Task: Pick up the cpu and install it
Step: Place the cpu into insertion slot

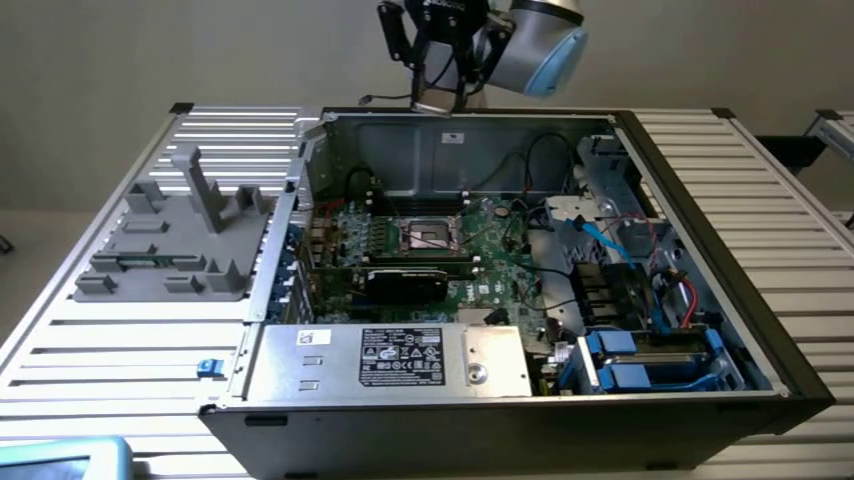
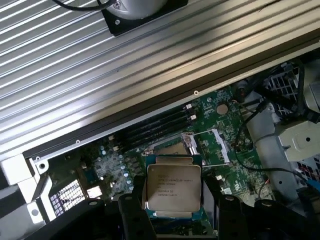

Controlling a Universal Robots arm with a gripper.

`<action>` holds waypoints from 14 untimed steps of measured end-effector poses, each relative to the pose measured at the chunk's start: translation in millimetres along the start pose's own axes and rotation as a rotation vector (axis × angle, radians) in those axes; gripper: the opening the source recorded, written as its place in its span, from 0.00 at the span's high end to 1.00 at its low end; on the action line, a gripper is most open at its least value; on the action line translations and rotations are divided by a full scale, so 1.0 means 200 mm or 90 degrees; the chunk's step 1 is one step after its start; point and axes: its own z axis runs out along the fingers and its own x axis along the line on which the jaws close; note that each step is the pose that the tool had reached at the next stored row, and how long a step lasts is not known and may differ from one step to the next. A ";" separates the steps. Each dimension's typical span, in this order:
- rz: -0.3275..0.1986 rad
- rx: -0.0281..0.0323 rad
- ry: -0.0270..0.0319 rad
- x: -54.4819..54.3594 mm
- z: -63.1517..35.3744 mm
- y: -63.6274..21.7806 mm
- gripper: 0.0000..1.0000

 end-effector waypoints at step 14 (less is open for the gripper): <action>0.146 -0.0061 -0.0050 0.00 0.010 0.000 0.46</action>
